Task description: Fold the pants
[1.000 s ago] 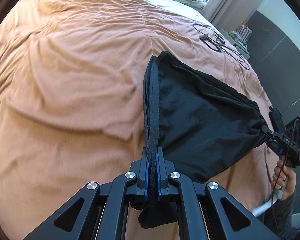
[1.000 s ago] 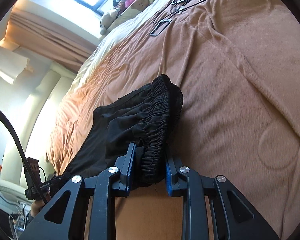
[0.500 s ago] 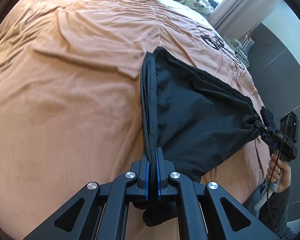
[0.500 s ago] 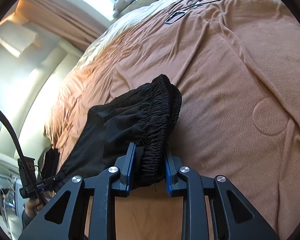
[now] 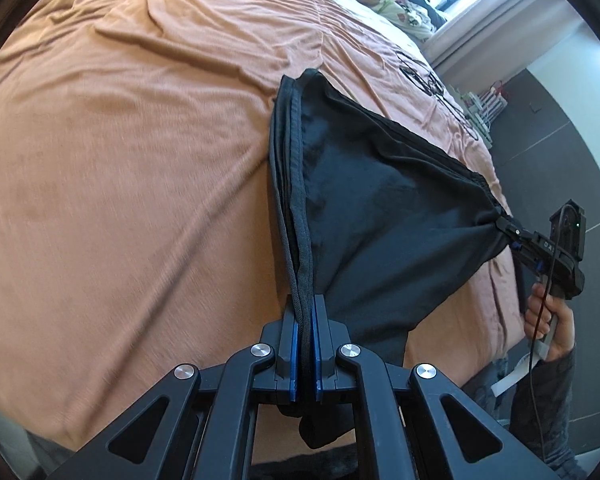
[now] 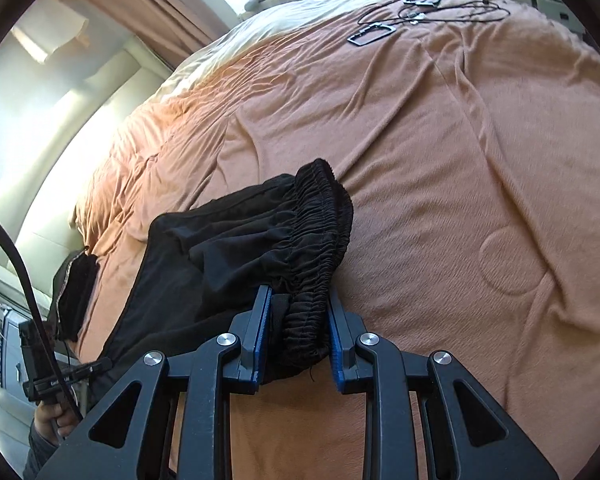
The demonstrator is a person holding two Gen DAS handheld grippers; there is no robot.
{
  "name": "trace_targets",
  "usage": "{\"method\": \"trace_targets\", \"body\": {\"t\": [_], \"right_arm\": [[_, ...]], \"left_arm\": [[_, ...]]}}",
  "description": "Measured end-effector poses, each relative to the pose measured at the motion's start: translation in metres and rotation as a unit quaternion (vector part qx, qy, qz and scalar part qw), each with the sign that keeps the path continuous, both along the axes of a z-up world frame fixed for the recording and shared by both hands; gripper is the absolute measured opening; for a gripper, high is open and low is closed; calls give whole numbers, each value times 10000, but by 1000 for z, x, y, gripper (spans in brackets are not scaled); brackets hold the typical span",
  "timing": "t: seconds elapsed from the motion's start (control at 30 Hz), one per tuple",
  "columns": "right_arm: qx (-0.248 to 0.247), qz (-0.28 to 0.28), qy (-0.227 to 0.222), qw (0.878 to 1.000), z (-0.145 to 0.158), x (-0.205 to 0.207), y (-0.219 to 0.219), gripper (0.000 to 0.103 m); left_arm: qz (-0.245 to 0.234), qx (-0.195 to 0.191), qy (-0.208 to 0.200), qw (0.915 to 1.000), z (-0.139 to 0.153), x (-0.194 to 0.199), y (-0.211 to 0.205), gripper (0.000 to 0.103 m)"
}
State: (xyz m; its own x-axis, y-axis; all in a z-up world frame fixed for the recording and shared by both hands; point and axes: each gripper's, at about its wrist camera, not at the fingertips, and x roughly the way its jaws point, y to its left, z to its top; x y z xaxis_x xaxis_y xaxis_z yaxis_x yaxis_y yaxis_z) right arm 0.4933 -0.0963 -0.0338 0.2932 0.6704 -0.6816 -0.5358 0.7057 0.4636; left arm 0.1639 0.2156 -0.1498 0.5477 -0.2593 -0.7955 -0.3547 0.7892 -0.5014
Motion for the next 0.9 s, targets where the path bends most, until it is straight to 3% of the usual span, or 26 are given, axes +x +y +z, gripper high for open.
{"method": "trace_targets", "body": {"t": [0.27, 0.3, 0.33, 0.37, 0.4, 0.47, 0.6, 0.9], "right_arm": [[-379, -6, -227, 9990, 11, 8, 7, 23], [-503, -91, -245, 9984, 10, 8, 8, 26], [-591, -167, -270, 9977, 8, 8, 8, 36], [-730, -252, -303, 9966, 5, 7, 8, 50], [-873, -388, -368, 9947, 4, 4, 7, 56], [-848, -545, -402, 9941, 2, -2, 0, 64], [-497, -717, -224, 9959, 4, -17, -16, 64], [-208, -639, -561, 9962, 22, -64, -27, 64]], "left_arm": [[-40, -359, -41, 9993, -14, -3, -15, 8], [-49, -326, -23, 9995, -14, -3, -15, 13], [-35, -277, 17, 9996, -14, -4, -14, 17], [11, -254, 58, 9997, -15, -5, -11, 29], [53, -272, 42, 9996, -15, -6, -9, 45], [143, -354, -121, 9992, -13, -8, -1, 60], [97, -465, -258, 9985, -13, -2, 6, 62], [-48, -787, -300, 9964, -28, 29, 10, 62]]}}
